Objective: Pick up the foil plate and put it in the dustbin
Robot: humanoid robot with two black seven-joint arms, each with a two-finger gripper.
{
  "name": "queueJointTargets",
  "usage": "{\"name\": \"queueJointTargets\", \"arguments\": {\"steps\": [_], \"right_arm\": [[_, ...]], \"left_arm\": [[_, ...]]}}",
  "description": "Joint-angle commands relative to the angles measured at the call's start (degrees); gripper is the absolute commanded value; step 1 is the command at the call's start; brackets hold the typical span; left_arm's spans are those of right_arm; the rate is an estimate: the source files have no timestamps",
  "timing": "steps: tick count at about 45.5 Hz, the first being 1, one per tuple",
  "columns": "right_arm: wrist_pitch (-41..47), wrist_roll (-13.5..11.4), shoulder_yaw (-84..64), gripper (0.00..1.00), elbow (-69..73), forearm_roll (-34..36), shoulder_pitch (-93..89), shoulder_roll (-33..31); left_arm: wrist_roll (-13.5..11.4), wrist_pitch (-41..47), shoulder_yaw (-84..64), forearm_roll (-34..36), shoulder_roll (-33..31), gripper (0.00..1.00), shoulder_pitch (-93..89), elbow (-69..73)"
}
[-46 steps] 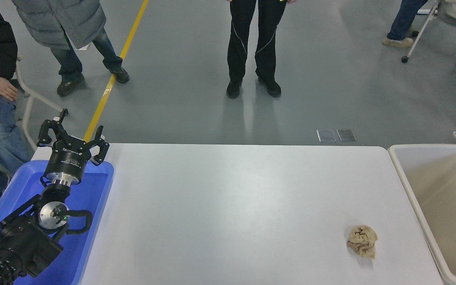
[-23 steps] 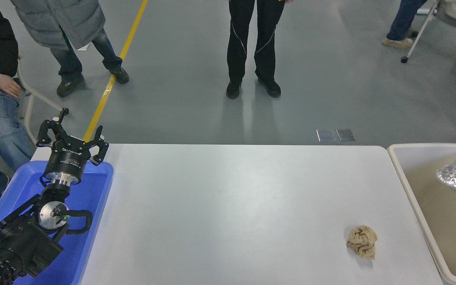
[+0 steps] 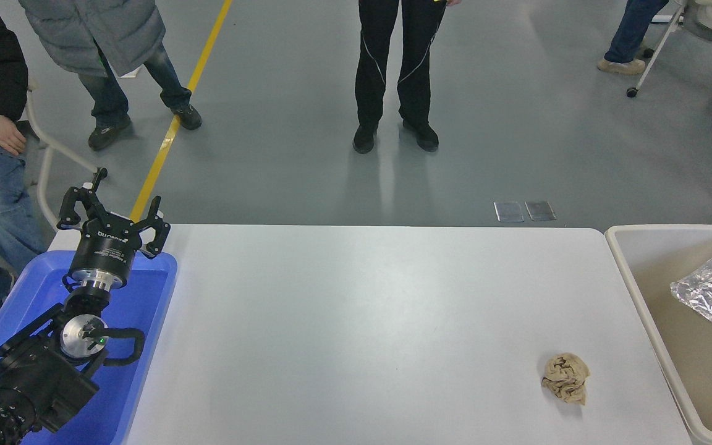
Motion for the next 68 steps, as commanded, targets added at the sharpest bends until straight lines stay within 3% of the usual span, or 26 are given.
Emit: {"name": "queueJointTargets", "arguments": {"steps": [1, 5, 10, 23, 30, 33, 38, 45, 50, 54, 64, 68], "right_arm": [[-0.71, -0.01, 0.42, 0.04, -0.71, -0.01, -0.44, 0.44], [-2.89, -0.01, 0.33, 0.47, -0.71, -0.01, -0.18, 0.26], [-5.54, 0.08, 0.42, 0.77, -0.53, -0.01, -0.27, 0.35], [-5.72, 0.08, 0.16, 0.78, 3.15, -0.01, 1.84, -0.35], [-5.11, 0.08, -3.62, 0.85, 21.77, -1.07, 11.76, -10.71], [-5.02, 0.08, -9.14, 0.87, 29.33, -0.89, 16.59, -14.49], [-4.67, 0.08, -23.28, 1.0, 41.02, -0.02, 29.5, -16.96], [-2.56, 0.17, -46.05, 1.0, 56.93, 0.07, 51.03, -14.34], [-0.1, 0.26, -52.49, 1.0, 65.11, 0.07, 61.85, -11.08], [7.87, 0.26, -53.02, 1.0, 69.51, 0.07, 68.71, -9.76], [42.51, 0.34, -52.49, 1.0, 70.57, 0.07, 84.53, -3.17], [44.11, 0.34, -52.49, 1.0, 71.01, 0.16, 89.11, 1.22]], "left_arm": [[0.0, 0.01, 0.0, 0.0, 0.0, 0.98, -0.01, -0.05], [0.0, 0.01, 0.0, 0.09, 0.0, 0.98, -0.01, -0.05], [0.0, 0.01, 0.0, 0.09, 0.0, 0.98, -0.01, 0.04], [0.0, -0.08, 0.0, 0.09, 0.0, 0.98, -0.01, -0.05], [0.0, 0.01, 0.0, 0.09, 0.0, 0.98, -0.01, -0.05], [0.0, 0.01, 0.0, 0.09, 0.0, 0.98, -0.01, -0.05], [0.0, 0.01, 0.0, 0.09, 0.0, 0.98, -0.01, -0.05], [0.0, 0.01, 0.27, 0.09, 0.0, 0.98, -0.01, -0.05], [0.09, 0.01, 0.27, 0.09, 0.0, 0.98, -0.01, -0.05], [0.09, 0.01, 0.27, 0.09, 0.0, 0.98, -0.01, -0.05], [0.0, 0.01, 0.18, 0.09, 0.0, 0.98, -0.01, 0.04], [0.0, 0.01, 0.18, 0.0, 0.0, 0.98, -0.01, 0.04]]}}
